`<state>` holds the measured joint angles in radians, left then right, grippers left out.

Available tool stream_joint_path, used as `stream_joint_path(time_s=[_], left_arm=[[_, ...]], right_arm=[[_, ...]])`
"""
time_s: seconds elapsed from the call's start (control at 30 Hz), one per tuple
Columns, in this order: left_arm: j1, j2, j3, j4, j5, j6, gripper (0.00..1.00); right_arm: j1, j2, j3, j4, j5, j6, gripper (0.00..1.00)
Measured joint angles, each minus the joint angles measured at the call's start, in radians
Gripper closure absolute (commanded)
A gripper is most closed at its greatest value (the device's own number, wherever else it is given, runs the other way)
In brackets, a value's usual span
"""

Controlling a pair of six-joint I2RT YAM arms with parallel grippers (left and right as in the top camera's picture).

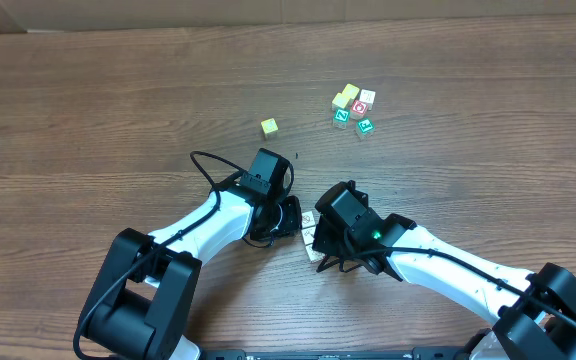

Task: Flip 3 blocks

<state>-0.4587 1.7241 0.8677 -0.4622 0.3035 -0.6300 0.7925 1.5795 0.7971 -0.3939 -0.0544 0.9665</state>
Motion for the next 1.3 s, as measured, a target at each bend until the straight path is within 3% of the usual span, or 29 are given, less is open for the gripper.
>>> stream_joint_path(time_s=[0.27, 0.87, 1.07, 1.3], left_arm=[[0.0, 0.0, 0.0, 0.0, -0.004, 0.0, 0.96], [0.0, 0.0, -0.003, 0.04, -0.023, 0.0, 0.96], [0.0, 0.0, -0.003, 0.013, -0.022, 0.0, 0.96], [0.0, 0.0, -0.003, 0.01, -0.021, 0.0, 0.96]], right_arm=[[0.0, 0.0, -0.002, 0.072, 0.073, 0.003, 0.87], [0.0, 0.013, -0.002, 0.132, 0.144, 0.002, 0.96], [-0.005, 0.014, -0.002, 0.084, 0.134, 0.001, 0.96], [-0.084, 0.007, -0.002, -0.044, -0.029, 0.002, 0.96]])
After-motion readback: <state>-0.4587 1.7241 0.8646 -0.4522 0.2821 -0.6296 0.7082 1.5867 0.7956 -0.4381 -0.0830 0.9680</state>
